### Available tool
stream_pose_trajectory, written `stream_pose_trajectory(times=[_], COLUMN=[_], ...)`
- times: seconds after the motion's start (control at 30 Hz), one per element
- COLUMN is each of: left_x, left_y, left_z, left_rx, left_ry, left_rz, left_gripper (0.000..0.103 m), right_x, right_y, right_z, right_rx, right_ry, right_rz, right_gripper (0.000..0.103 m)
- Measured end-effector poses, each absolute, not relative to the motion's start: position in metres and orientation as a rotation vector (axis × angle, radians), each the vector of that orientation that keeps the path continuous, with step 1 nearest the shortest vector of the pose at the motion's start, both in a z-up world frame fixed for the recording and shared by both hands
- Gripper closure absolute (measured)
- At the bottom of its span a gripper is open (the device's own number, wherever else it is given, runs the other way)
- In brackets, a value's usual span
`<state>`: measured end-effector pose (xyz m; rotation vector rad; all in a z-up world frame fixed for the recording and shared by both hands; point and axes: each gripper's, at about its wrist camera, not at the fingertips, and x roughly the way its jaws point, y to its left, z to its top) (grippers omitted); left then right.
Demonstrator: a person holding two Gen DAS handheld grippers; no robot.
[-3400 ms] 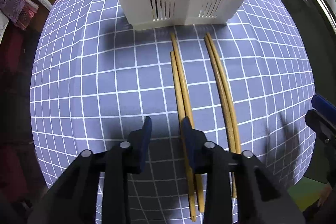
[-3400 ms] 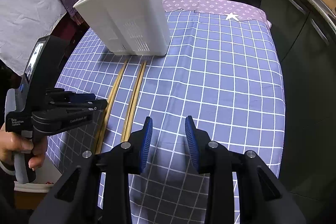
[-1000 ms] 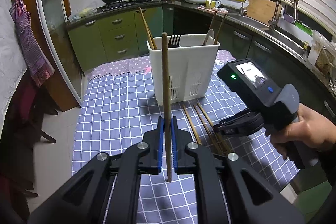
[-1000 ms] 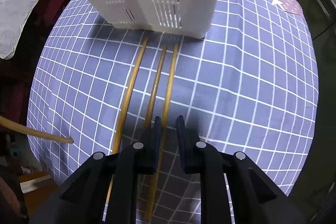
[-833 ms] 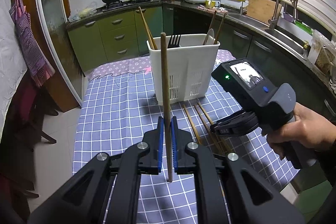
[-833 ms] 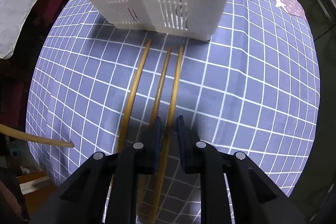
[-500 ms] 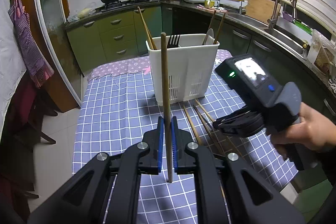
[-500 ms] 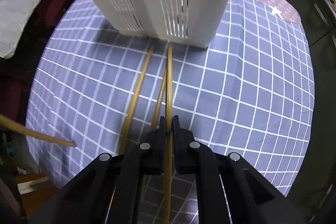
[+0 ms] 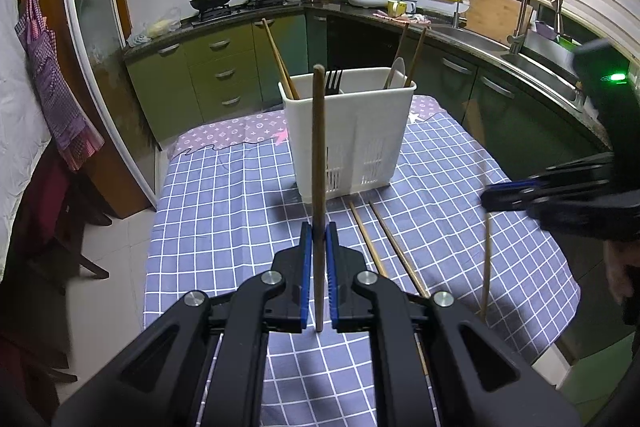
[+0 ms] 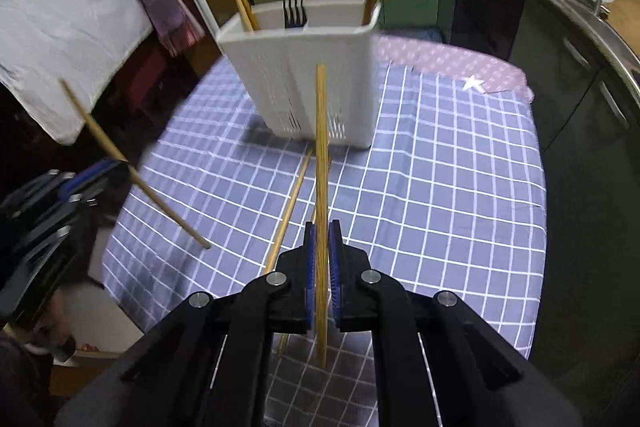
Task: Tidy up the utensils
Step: 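Drop the chopstick into the caddy with the left tool while the right tool lifts its chopstick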
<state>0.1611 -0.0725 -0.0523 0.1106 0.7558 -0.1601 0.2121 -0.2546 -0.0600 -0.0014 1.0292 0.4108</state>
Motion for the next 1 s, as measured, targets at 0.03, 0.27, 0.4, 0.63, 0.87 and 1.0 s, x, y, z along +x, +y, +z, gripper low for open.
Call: stream_pose_trajectory(times=[0.03,0.27,0.4,0.63,0.87,1.0], left_x=[0.161,0.161,0.159,0.158,0.171,0.183], left_y=[-0.072,-0.073,-0.074,-0.079,-0.079,-0.082], left_z=[-0.052,-0.048,-0.044,-0.027,0.022,0.063], left_rx=[0.111,0.121,0.121,0.127,0.113,0.13], left_ry=[0.756,0.753,0.751,0.734,0.683,0.583], left_rz=[-0.158,-0.149,-0.152,-0.17,-0.191,-0.178], left_gripper=[0.096,0.096,0.096,0.096,0.096,0.096], right_x=[0.206,0.19,0.191,0.19,0.191,0.189], right_y=[-0.26,-0.278,-0.282,-0.28,-0.282,-0.283], right_z=[-0.055,-0.045,-0.045,-0.042,-0.043,-0.044], right_rx=[0.008,0.03,0.042,0.037,0.045,0.048], right_ry=[1.007,0.959,0.954,0.944,0.942,0.94], right_rz=[0.41,0.397,0.4,0.415,0.421,0.425], right_gripper=[0.096,0.096,0.096,0.096,0.096,0.096])
